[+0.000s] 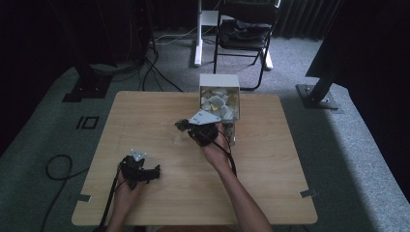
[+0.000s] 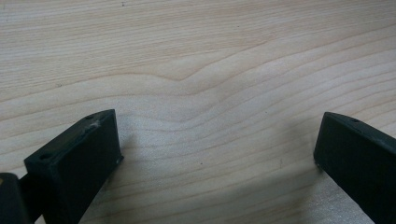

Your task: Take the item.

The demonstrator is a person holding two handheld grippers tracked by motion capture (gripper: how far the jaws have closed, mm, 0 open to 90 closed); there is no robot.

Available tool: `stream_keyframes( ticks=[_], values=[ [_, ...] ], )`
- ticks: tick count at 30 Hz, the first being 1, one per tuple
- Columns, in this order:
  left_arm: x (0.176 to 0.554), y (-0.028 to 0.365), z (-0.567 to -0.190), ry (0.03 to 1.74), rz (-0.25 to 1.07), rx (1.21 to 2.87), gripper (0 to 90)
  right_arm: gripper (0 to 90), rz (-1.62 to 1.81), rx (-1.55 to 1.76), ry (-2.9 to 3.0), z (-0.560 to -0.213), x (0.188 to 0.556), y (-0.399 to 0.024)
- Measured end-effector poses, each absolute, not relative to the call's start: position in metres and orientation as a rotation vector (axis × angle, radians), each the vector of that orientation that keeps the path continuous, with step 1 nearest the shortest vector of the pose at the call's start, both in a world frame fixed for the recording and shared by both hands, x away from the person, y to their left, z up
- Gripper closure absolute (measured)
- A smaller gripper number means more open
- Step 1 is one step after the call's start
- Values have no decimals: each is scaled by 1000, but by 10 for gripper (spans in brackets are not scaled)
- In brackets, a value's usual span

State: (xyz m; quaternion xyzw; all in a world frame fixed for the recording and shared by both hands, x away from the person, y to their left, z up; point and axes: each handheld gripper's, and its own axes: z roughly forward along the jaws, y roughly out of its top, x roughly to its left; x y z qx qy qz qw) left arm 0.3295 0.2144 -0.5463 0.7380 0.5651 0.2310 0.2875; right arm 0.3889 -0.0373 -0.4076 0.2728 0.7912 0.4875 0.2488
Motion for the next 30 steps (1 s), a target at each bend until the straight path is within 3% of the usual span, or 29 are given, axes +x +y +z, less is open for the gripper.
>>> stream_keyframes(
  ticks=[30],
  values=[
    [329, 214, -546, 1507, 611, 1975, 12, 899, 1349, 797, 2116, -399, 408, -25]
  ],
)
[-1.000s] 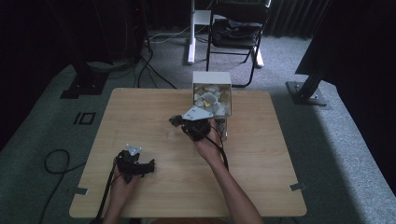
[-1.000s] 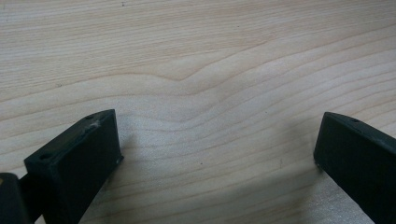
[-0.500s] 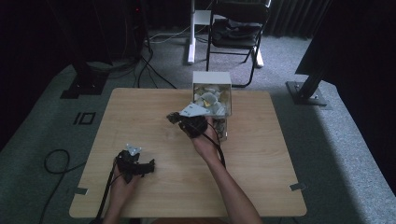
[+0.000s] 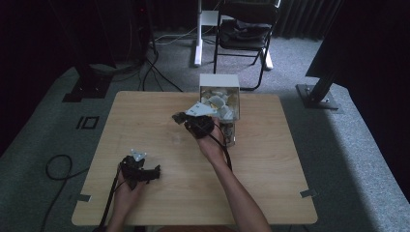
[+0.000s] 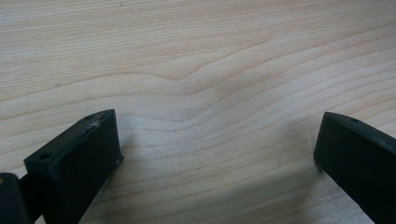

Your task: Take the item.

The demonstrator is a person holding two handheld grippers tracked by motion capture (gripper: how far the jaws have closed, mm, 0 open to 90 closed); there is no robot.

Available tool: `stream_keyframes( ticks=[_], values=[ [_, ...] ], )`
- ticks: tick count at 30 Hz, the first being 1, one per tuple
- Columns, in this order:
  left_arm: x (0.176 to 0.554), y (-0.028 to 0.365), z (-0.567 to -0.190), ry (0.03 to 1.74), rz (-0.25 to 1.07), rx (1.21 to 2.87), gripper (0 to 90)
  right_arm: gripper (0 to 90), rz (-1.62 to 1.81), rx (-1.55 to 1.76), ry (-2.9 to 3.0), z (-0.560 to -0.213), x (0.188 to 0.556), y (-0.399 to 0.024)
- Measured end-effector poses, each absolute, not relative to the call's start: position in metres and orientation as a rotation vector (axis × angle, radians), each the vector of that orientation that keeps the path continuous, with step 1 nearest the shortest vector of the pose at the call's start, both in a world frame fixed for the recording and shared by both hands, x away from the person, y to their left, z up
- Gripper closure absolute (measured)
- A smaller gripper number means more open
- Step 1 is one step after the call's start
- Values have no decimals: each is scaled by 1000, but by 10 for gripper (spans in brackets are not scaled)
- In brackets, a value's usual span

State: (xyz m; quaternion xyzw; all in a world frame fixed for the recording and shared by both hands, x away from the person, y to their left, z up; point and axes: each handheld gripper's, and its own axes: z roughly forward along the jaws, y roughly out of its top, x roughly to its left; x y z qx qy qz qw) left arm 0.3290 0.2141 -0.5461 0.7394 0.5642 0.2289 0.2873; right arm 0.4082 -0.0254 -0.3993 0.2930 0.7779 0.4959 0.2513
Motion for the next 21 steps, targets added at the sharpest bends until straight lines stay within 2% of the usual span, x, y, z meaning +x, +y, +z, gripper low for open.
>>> stream_keyframes(
  ticks=[21],
  values=[
    [329, 214, -546, 1504, 609, 1977, 12, 898, 1304, 836, 2096, -398, 419, -9]
  ],
)
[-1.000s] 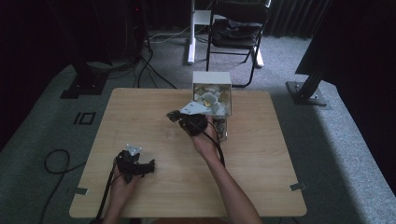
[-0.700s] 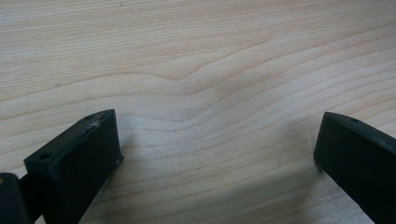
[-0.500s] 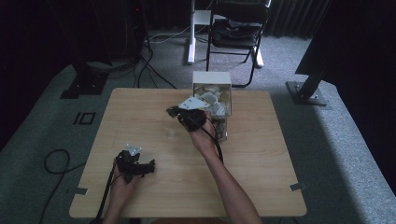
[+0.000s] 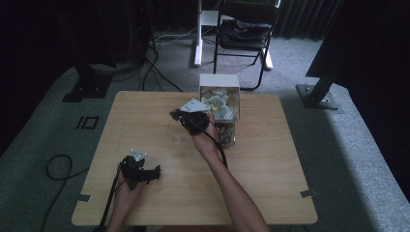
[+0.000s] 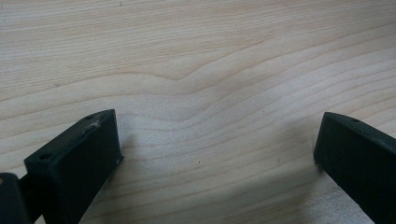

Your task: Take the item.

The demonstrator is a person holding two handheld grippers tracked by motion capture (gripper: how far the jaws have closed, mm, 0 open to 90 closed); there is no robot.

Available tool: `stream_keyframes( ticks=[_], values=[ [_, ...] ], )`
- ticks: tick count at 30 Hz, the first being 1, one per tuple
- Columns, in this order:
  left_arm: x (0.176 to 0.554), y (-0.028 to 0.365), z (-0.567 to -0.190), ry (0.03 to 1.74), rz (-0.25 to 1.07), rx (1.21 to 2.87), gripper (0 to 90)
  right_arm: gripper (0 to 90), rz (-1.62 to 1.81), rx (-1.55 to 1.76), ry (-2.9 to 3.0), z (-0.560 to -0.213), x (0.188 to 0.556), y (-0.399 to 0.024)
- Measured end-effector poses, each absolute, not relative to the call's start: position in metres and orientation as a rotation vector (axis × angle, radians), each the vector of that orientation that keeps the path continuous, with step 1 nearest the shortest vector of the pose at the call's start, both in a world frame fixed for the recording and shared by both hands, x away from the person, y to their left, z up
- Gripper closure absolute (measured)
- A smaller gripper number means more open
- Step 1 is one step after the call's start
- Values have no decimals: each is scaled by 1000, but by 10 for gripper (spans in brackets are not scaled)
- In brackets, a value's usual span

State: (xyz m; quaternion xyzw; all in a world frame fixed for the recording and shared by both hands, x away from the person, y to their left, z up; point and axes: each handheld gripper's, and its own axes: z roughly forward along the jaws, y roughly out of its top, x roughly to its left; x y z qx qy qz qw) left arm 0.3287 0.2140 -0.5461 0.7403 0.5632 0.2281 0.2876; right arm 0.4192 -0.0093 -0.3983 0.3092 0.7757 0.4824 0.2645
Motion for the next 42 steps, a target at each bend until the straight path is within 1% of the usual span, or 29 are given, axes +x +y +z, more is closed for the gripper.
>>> stream_keyframes(
  ticks=[16, 17, 19, 20, 21, 22, 32, 35, 39, 42],
  values=[
    [328, 214, -546, 1502, 611, 1979, 12, 895, 1285, 897, 2083, -404, 427, -2],
    [328, 214, -546, 1502, 611, 1979, 12, 852, 1282, 888, 2092, -405, 427, 0],
    [328, 214, -546, 1502, 611, 1979, 12, 675, 1288, 895, 2082, -406, 427, 1],
    [328, 214, -546, 1502, 611, 1979, 12, 675, 1288, 895, 2082, -406, 427, 1],
    [328, 214, -546, 1501, 611, 1979, 12, 605, 1300, 884, 2085, -407, 425, 3],
    [328, 214, -546, 1500, 610, 1978, 12, 590, 1289, 871, 2087, -408, 424, 5],
    [328, 213, -546, 1501, 611, 1979, 12, 542, 1333, 842, 2105, -406, 413, -1],
    [328, 214, -546, 1500, 608, 1982, 12, 530, 1348, 814, 2137, -410, 397, -11],
    [328, 213, -546, 1500, 613, 1975, 12, 516, 1351, 807, 2159, -415, 387, -19],
    [328, 213, -546, 1500, 613, 1977, 12, 511, 1353, 821, 2191, -424, 377, -36]
  ],
)
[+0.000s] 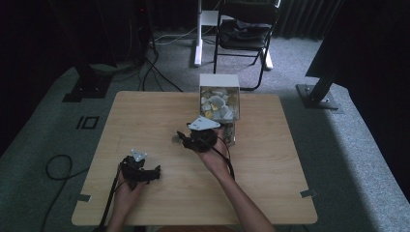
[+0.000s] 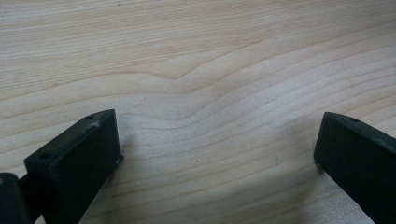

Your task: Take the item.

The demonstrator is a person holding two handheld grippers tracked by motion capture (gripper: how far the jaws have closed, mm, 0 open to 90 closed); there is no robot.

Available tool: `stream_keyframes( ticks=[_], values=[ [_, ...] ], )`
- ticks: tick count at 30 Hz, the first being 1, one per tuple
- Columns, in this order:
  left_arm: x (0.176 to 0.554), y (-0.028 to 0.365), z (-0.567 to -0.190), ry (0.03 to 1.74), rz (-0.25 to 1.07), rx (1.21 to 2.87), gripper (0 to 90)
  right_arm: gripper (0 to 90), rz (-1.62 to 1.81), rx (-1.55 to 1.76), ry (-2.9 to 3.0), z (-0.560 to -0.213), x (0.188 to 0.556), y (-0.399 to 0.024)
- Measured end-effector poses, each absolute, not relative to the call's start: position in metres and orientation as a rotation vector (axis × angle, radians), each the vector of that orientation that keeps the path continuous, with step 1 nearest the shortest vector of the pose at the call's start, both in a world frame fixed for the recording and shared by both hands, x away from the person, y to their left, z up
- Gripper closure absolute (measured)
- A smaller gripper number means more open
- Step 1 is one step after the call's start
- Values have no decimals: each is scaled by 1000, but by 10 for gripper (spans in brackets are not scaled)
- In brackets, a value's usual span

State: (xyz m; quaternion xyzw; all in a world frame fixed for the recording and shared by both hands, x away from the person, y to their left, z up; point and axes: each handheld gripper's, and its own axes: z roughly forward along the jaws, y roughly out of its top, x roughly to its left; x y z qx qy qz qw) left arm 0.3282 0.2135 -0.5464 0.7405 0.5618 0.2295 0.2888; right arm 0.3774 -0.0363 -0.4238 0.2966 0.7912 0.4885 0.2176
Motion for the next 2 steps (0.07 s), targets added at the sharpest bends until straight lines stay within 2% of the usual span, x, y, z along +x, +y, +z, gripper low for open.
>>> stream_keyframes(
  ticks=[2],
  values=[
    [328, 213, -546, 1499, 613, 1976, 12, 510, 1363, 836, 2195, -425, 376, -42]
  ],
)
